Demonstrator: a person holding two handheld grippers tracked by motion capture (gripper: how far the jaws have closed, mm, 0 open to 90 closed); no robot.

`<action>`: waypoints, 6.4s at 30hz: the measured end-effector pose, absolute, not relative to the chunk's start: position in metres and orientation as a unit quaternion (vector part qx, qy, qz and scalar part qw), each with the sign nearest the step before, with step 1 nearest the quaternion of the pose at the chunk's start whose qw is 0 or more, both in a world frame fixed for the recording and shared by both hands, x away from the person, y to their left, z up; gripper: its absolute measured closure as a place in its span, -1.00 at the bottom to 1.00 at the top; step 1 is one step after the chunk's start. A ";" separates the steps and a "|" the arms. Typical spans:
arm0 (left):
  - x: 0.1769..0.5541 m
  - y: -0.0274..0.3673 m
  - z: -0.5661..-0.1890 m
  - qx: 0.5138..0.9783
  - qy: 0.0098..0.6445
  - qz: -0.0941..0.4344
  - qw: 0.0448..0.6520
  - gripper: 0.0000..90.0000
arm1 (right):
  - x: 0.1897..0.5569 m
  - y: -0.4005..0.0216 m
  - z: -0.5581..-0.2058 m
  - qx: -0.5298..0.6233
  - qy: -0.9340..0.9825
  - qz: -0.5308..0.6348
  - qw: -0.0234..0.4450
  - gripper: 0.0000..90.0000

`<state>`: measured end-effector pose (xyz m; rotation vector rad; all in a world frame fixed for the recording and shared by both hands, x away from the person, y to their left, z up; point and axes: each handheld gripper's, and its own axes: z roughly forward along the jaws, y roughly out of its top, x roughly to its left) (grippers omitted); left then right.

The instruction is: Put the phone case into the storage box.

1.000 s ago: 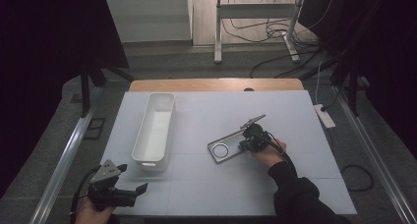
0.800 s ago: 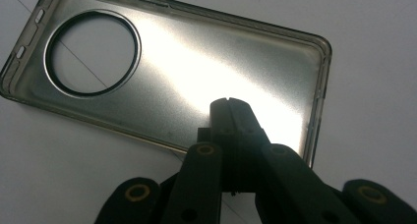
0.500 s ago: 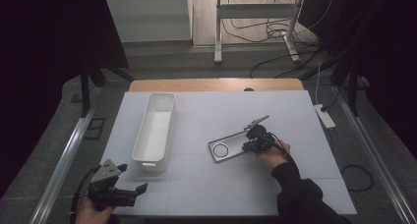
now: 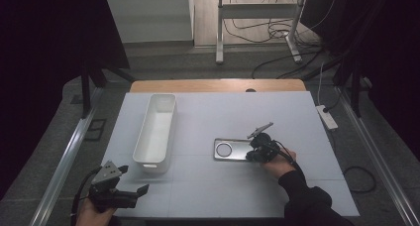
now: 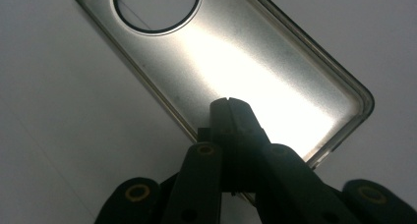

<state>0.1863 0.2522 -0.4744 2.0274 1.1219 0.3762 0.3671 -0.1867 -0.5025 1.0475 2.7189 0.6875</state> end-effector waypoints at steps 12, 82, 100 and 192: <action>0.186 0.252 -0.474 0.796 0.440 0.148 0.387 -0.93 | 0.348 -0.189 -0.501 0.336 0.912 0.230 0.049 1.00; 0.188 0.252 -0.475 0.796 0.443 0.142 0.387 -0.92 | 0.372 -0.193 -0.499 0.372 0.898 0.222 0.074 -0.17; 0.188 0.251 -0.475 0.797 0.443 0.145 0.384 -0.92 | 0.374 -0.193 -0.500 0.356 0.909 0.213 0.052 0.96; 0.278 0.115 -0.470 0.831 0.295 0.062 0.467 -1.00 | 0.348 -0.213 -0.449 0.361 0.855 0.352 0.121 0.97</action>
